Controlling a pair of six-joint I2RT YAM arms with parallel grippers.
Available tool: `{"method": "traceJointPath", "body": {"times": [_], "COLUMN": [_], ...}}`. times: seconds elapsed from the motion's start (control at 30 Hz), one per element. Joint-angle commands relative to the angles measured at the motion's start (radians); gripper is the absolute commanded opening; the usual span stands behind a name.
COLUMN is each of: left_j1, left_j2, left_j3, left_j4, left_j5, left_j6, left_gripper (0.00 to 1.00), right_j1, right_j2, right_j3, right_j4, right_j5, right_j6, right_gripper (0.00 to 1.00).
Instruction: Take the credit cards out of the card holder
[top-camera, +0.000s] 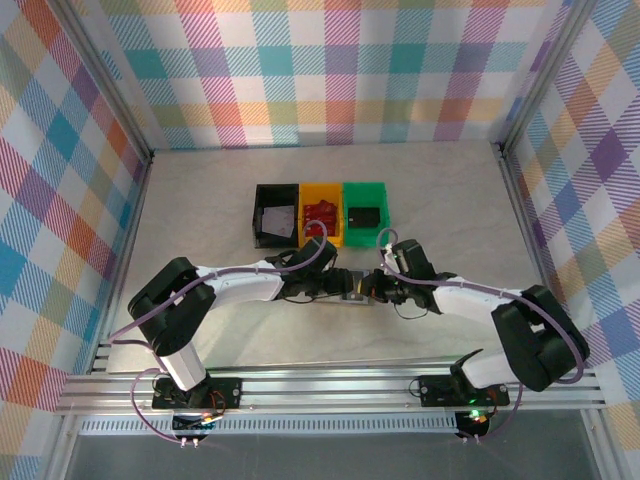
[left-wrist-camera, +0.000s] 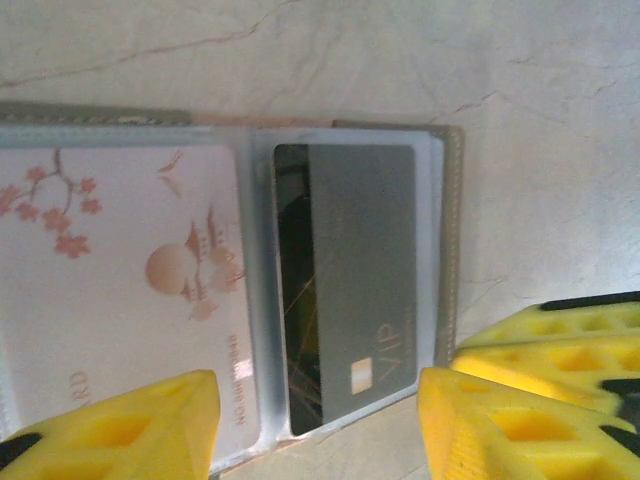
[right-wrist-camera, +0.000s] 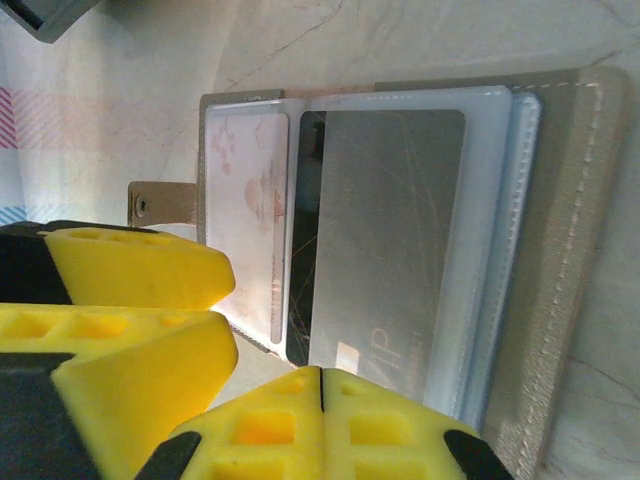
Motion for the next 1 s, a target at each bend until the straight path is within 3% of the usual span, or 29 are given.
{"method": "traceJointPath", "body": {"times": [0.0, 0.97], "left_j1": [0.008, 0.008], "left_j2": [-0.004, 0.062], "left_j3": [-0.009, 0.000], "left_j4": [0.060, 0.081], "left_j5": [0.006, -0.045], "left_j6": [0.013, 0.044], "left_gripper": [0.54, 0.39], "right_j1": [-0.010, -0.066], "right_j2": [0.017, 0.102], "right_j3": [0.031, 0.025], "right_j4": [0.047, 0.117], "right_j5": [-0.045, -0.055], "right_j6": [0.019, 0.116], "right_gripper": [0.00, 0.00]}}
